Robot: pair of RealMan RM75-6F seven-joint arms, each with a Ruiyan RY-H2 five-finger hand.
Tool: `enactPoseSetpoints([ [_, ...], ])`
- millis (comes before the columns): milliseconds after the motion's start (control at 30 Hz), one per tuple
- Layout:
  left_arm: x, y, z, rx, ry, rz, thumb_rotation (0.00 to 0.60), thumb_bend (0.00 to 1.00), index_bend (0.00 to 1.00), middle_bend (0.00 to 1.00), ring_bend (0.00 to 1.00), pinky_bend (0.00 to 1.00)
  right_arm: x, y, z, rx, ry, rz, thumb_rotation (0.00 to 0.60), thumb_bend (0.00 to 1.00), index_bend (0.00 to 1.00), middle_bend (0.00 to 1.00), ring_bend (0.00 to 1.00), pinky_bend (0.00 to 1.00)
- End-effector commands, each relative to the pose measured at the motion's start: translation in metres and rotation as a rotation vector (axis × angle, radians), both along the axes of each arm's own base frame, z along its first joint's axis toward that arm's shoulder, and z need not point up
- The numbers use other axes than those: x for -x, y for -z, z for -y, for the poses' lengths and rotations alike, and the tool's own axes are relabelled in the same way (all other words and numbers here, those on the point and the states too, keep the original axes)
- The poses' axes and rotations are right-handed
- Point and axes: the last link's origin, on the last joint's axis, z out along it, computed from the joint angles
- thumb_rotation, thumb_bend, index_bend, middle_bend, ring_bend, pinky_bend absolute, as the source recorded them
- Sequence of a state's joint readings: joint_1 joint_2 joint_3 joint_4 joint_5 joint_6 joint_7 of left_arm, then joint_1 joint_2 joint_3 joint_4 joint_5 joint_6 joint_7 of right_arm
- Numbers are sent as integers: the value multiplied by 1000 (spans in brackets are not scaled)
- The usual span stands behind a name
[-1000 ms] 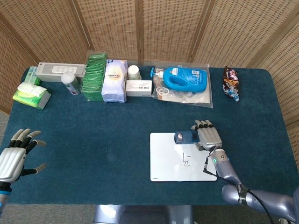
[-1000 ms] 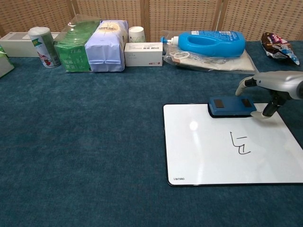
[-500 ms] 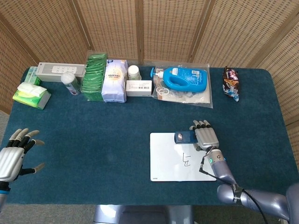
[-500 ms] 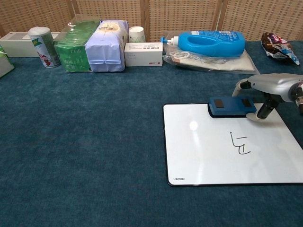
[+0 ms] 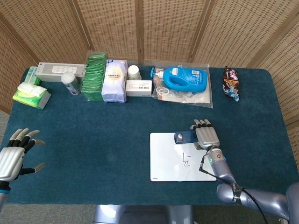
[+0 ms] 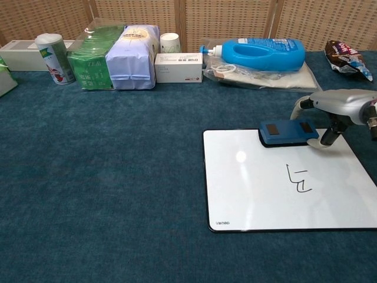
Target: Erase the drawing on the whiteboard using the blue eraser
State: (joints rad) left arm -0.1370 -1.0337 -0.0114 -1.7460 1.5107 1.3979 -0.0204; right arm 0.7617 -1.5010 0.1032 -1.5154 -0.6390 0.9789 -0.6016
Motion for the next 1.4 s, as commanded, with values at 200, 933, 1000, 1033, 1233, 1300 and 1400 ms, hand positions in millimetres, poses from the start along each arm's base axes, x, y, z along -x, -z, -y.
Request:
enactPoseSetpoints([
  [200,1,1,1,4,-4,1,600,172,354,177,89,0,1,0,0,-2,6,0,600,383,304,88,0,0],
  [933,0,2,1,8,-6,-1,600,172,353,170,88,0,0,-5,2,27,2,21,600,386,392,108,0,0],
  [1000,0,3,1,8,-5,-2,600,172,353,170,88,0,-1,-6,2,39,0,34,600,384,447,132,0,0],
  [1033,0,3,1,8,-5,-2,600,173,353,170,88,0,-2,-7,2,46,0,49,600,383,466,139,0,0],
  [1233,-2,2,1,4,-1,-4,600,173,353,170,88,0,-2,-10,1,55,10,107,600,380,581,179,0,0],
  [1300,-2,2,1,2,-1,-5,600,172,353,170,88,0,-2,-12,-1,53,14,130,600,380,603,193,0,0],
  [1400,-2,0,1,-1,0,-7,600,173,353,170,88,0,-1,-15,-3,51,18,161,600,378,621,204,0,0],
])
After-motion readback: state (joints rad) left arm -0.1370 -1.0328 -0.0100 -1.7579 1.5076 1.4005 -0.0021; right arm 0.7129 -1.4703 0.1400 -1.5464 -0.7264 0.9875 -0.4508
